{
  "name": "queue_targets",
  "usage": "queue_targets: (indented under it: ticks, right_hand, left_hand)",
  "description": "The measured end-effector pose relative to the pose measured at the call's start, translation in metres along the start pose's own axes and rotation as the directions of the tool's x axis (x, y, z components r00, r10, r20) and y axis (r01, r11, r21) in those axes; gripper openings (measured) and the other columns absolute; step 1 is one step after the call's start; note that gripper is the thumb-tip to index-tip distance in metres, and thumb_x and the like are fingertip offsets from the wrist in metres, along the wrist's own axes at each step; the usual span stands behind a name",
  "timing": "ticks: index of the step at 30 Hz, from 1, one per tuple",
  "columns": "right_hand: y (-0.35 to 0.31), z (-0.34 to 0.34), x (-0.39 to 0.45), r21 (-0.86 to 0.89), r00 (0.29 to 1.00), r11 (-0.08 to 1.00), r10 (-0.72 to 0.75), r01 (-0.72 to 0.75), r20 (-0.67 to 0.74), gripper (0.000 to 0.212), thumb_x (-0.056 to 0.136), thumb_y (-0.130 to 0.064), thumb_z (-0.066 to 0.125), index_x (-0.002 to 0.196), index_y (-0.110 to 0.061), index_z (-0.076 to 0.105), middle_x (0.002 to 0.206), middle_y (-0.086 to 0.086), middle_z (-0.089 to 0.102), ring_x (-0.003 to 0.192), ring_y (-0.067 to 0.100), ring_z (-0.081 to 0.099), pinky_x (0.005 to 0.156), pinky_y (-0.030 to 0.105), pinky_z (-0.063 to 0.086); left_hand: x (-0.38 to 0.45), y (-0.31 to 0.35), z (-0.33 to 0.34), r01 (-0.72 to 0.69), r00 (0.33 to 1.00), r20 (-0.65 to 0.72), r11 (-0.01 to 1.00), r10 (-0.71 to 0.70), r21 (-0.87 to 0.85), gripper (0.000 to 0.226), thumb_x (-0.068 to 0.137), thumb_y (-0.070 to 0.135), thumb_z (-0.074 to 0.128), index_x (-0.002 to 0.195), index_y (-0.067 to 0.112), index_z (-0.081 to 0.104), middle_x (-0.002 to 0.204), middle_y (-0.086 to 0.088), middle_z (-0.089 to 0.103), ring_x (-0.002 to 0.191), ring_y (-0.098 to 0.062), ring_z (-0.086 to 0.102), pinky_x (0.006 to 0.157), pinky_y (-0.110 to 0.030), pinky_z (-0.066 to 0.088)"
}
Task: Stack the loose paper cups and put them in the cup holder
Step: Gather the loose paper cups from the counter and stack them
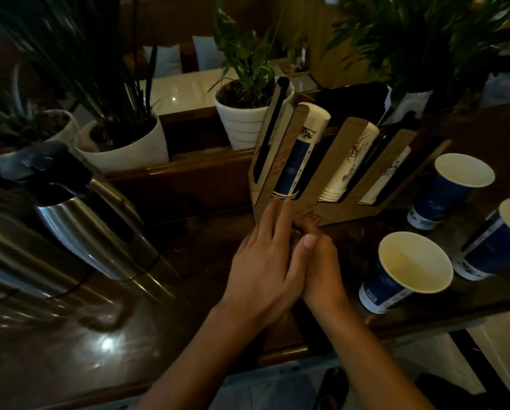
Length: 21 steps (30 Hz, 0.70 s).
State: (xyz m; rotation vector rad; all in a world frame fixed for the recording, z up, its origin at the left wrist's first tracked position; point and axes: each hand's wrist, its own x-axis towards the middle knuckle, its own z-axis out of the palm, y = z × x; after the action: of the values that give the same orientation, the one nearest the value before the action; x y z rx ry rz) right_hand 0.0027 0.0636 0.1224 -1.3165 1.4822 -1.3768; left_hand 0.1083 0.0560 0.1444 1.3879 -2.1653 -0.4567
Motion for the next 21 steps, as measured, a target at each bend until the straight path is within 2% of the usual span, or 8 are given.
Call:
queue_targets:
  ticks: [2, 5, 8, 10, 12, 16, 18, 21]
  right_hand:
    - [-0.001, 0.0, 0.0, 0.175, 0.991, 0.976, 0.122, -0.131, 0.062, 0.03, 0.103, -0.004, 0.043, 0.105, -0.025, 0.065, 0.096, -0.013, 0.067, 0.087, 0.001, 0.067, 0.081, 0.029, 0.051]
    - [0.005, 0.002, 0.002, 0.371, 0.907, 0.828, 0.37, -0.42, 0.202, 0.021, 0.1, -0.035, 0.052, 0.106, -0.032, 0.071, 0.106, -0.002, 0.076, 0.1, 0.009, 0.071, 0.096, 0.04, 0.052]
    - [0.014, 0.004, 0.0, 0.496, 0.877, 0.723, 0.395, -0.481, 0.273, 0.048, 0.08, -0.061, 0.056, 0.12, -0.037, 0.069, 0.122, -0.007, 0.072, 0.117, 0.011, 0.064, 0.103, 0.039, 0.046]
    - [0.015, 0.004, 0.0, 0.511, 0.861, 0.694, 0.416, -0.508, 0.291, 0.044, 0.079, -0.06, 0.055, 0.112, -0.037, 0.073, 0.119, -0.006, 0.074, 0.115, 0.01, 0.066, 0.098, 0.035, 0.046]
    - [0.013, 0.0, 0.005, 0.471, 0.843, 0.7, 0.449, -0.537, 0.296, 0.032, 0.091, -0.051, 0.053, 0.105, -0.034, 0.075, 0.11, -0.005, 0.077, 0.105, 0.009, 0.07, 0.092, 0.033, 0.048]
    - [0.008, -0.011, 0.019, 0.389, 0.809, 0.711, 0.476, -0.585, 0.345, 0.036, 0.099, -0.038, 0.049, 0.089, -0.028, 0.082, 0.101, -0.002, 0.079, 0.093, 0.01, 0.074, 0.083, 0.033, 0.049]
    - [0.008, -0.011, 0.02, 0.388, 0.803, 0.705, 0.484, -0.594, 0.349, 0.036, 0.099, -0.039, 0.049, 0.09, -0.028, 0.082, 0.103, -0.001, 0.078, 0.094, 0.01, 0.074, 0.081, 0.031, 0.05]
    - [0.024, 0.0, 0.007, 0.538, 0.811, 0.612, 0.495, -0.579, 0.311, 0.041, 0.097, -0.052, 0.045, 0.1, -0.03, 0.08, 0.109, 0.001, 0.077, 0.103, 0.015, 0.072, 0.085, 0.032, 0.053]
  left_hand:
    - [-0.003, 0.0, 0.004, -0.01, 1.0, -0.015, 0.997, 0.011, 0.075, 0.073, 0.098, 0.067, 0.007, 0.156, 0.025, 0.024, 0.162, -0.002, 0.032, 0.141, -0.015, 0.039, 0.107, -0.027, 0.034]
    - [-0.003, 0.001, 0.007, -0.02, 0.999, -0.038, 0.982, 0.028, 0.188, 0.072, 0.102, 0.061, 0.01, 0.153, 0.017, 0.037, 0.149, -0.006, 0.052, 0.132, -0.018, 0.05, 0.1, -0.026, 0.038]
    - [-0.001, 0.0, 0.008, -0.023, 0.998, -0.044, 0.976, 0.033, 0.215, 0.062, 0.104, 0.052, 0.02, 0.151, 0.016, 0.04, 0.14, -0.003, 0.058, 0.121, -0.015, 0.054, 0.093, -0.029, 0.049]
    - [0.0, -0.001, 0.008, -0.033, 0.998, -0.037, 0.974, 0.042, 0.224, 0.059, 0.104, 0.05, 0.022, 0.151, 0.018, 0.038, 0.135, 0.0, 0.059, 0.116, -0.014, 0.054, 0.088, -0.029, 0.05]
    - [0.001, -0.001, 0.008, -0.056, 0.998, -0.022, 0.969, 0.063, 0.239, 0.062, 0.104, 0.052, 0.021, 0.153, 0.018, 0.034, 0.131, 0.002, 0.059, 0.115, -0.013, 0.054, 0.088, -0.029, 0.049]
    - [0.003, -0.004, 0.009, -0.066, 0.998, 0.015, 0.954, 0.065, 0.291, 0.07, 0.102, 0.056, 0.012, 0.159, 0.016, 0.019, 0.133, 0.002, 0.055, 0.117, -0.012, 0.05, 0.096, -0.031, 0.049]
    - [0.003, -0.004, 0.01, -0.056, 0.998, 0.035, 0.949, 0.047, 0.309, 0.07, 0.102, 0.055, 0.011, 0.159, 0.016, 0.018, 0.138, 0.0, 0.052, 0.121, -0.014, 0.049, 0.1, -0.033, 0.049]
    - [0.003, -0.003, 0.008, -0.064, 0.995, 0.089, 0.941, 0.036, 0.332, 0.07, 0.1, 0.058, 0.013, 0.159, 0.02, 0.014, 0.139, -0.005, 0.05, 0.123, -0.02, 0.049, 0.101, -0.04, 0.048]
